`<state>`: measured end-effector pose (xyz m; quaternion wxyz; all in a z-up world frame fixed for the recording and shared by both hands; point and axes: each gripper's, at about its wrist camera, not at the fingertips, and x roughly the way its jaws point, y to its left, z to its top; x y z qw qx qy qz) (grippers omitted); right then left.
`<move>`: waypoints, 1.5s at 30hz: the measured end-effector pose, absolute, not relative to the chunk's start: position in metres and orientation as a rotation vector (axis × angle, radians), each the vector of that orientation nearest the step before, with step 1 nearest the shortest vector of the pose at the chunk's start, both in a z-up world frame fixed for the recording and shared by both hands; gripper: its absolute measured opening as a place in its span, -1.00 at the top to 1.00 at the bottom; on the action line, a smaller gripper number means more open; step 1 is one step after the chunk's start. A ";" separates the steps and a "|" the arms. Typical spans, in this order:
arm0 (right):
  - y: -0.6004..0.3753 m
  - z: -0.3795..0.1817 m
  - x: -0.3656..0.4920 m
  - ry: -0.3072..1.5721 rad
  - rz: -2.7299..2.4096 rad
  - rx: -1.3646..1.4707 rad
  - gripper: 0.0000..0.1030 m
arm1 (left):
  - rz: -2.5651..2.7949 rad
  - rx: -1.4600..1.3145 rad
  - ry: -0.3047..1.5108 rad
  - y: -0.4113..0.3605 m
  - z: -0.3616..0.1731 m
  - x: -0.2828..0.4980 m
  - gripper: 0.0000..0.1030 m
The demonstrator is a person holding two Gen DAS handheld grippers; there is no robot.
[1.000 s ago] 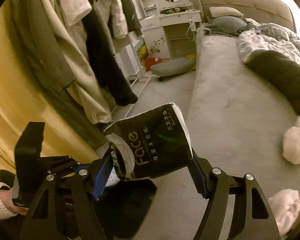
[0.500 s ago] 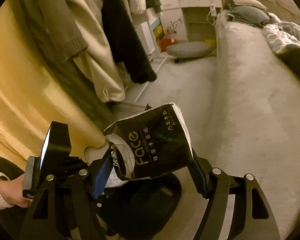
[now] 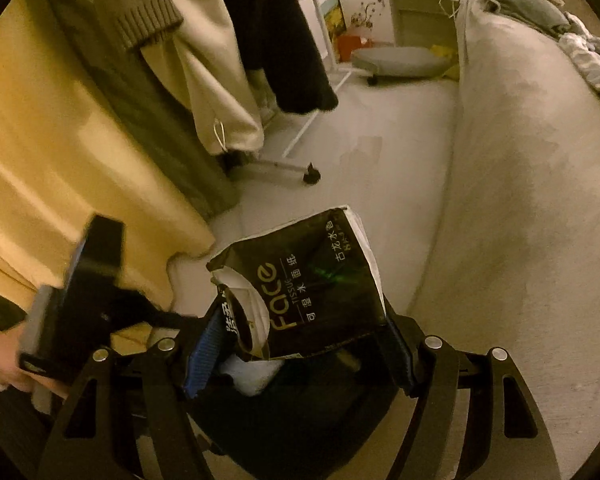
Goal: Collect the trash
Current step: 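Lower the diaper into the bin and open the left tool while the right tool drops the tissue packet, then move both tools back over the bed, right tool toward a white cloth ball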
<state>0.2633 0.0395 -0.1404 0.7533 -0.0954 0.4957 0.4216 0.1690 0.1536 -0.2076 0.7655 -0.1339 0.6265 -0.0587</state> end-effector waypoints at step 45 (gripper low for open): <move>0.064 -0.189 0.216 1.269 0.964 -0.420 -0.78 | -0.058 -0.308 0.654 0.162 -0.009 0.231 -0.09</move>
